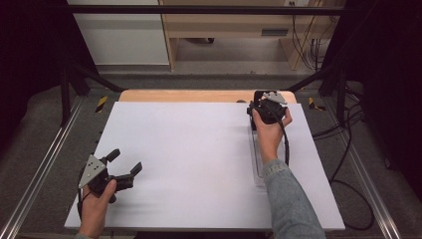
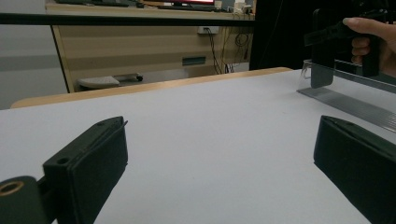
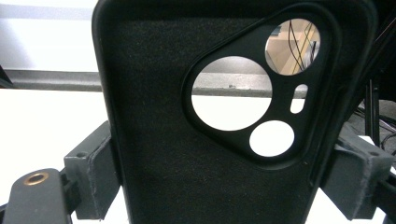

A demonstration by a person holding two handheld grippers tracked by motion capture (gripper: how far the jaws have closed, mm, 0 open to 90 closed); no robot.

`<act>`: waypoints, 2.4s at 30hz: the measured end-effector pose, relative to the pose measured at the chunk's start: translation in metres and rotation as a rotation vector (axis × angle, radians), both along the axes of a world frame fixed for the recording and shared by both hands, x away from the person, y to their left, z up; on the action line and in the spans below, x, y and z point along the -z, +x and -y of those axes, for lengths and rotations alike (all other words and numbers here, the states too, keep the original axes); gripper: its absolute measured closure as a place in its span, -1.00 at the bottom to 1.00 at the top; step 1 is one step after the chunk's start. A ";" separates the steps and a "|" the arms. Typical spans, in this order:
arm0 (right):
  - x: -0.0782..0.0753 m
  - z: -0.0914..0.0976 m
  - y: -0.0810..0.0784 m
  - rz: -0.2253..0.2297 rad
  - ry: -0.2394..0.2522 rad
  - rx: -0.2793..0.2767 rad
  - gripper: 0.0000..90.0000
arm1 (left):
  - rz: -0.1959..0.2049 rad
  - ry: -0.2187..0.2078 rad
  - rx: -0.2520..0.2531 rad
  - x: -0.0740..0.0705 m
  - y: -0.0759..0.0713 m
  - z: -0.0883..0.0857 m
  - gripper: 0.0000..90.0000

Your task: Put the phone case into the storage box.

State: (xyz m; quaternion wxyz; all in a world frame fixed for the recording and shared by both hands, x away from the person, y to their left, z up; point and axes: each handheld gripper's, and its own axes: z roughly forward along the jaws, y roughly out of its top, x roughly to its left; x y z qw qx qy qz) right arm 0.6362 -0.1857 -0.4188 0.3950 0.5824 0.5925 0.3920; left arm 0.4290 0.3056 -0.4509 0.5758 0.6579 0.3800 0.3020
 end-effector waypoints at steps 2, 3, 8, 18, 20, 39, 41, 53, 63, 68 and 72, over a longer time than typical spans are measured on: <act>0.000 0.000 0.001 0.000 0.004 0.004 -0.71 | -0.001 0.000 0.001 0.000 0.000 0.000 -0.93; 0.000 0.000 0.001 0.000 0.006 0.004 -0.71 | -0.002 0.000 0.001 0.000 0.000 0.000 -0.93; 0.001 0.000 0.001 -0.002 0.002 0.004 -0.71 | -0.003 0.000 0.001 0.000 0.000 0.000 -0.93; 0.003 0.000 0.002 -0.008 -0.007 -0.001 -0.71 | -0.002 -0.002 0.000 0.000 0.000 0.000 -0.93; 0.004 0.000 0.002 -0.007 -0.005 0.000 -0.71 | -0.002 -0.002 -0.001 0.000 0.000 -0.001 -0.93; 0.008 -0.005 0.002 -0.001 -0.024 0.012 -0.72 | 0.000 0.004 0.002 0.000 0.000 0.000 -0.93; 0.008 -0.005 0.002 -0.001 -0.024 0.012 -0.72 | -0.001 0.005 0.003 0.000 0.000 0.000 -0.93; 0.012 -0.002 0.002 -0.013 -0.015 0.022 -0.73 | 0.000 0.006 0.005 0.000 0.000 0.000 -0.93; 0.012 -0.001 0.002 -0.016 -0.008 0.019 -0.73 | 0.000 0.006 0.006 0.000 0.000 0.000 -0.93; 0.012 0.000 0.003 -0.021 -0.006 0.014 -0.74 | 0.001 0.003 0.002 -0.001 0.000 -0.001 -0.93; 0.012 -0.001 0.003 -0.024 -0.013 0.006 -0.78 | 0.000 0.003 0.002 -0.001 0.000 -0.001 -0.93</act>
